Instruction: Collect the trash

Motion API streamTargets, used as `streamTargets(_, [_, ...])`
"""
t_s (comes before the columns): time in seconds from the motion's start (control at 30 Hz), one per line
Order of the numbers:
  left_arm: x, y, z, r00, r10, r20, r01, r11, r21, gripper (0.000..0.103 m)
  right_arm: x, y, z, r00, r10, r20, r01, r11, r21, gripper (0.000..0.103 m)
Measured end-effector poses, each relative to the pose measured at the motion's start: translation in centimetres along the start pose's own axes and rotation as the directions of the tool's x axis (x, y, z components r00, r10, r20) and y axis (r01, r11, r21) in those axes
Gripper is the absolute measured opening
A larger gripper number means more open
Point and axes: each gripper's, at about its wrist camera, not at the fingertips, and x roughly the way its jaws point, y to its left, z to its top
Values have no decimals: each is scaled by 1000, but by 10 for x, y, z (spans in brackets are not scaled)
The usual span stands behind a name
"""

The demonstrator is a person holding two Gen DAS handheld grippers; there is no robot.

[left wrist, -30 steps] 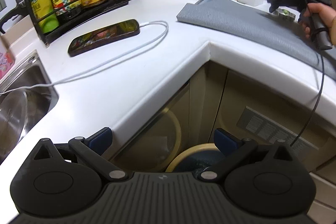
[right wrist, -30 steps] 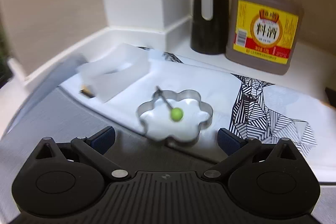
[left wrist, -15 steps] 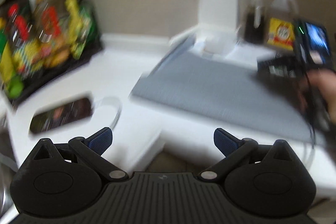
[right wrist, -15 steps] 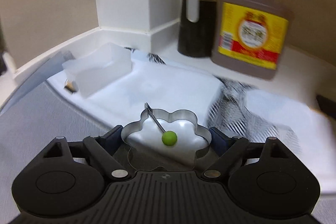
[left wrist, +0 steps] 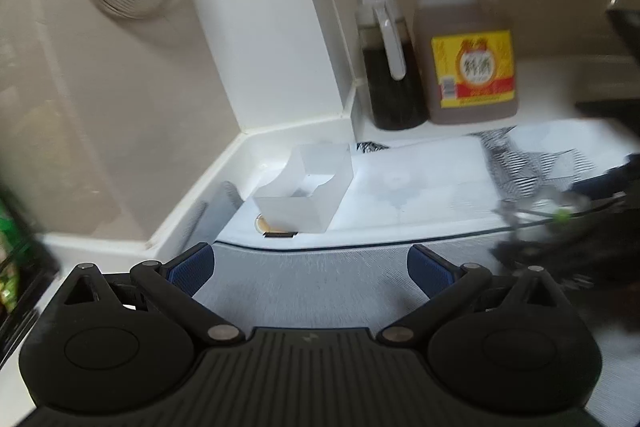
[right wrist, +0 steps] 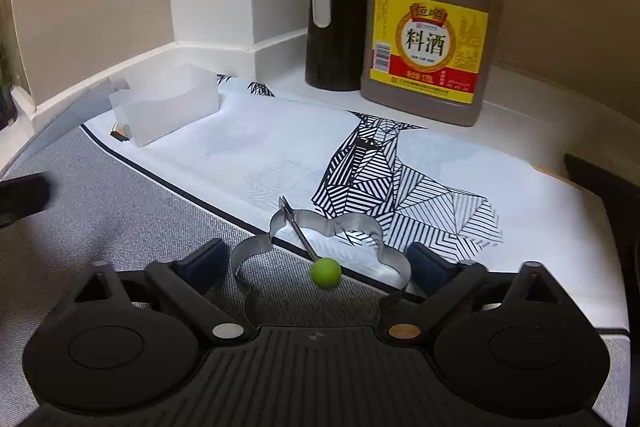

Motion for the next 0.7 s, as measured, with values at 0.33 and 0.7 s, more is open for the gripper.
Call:
streamTargets(0.33, [83,5,11,994,-63,-87,62,998,-6,103,4,-1,3,1000,12,-5,-12,1000,3,103])
streamTargets(0.7, [131,28,21,992,-86,-97,70,985,-158,103,15,-1,11,1000,-1,-4,2,1000,25,103])
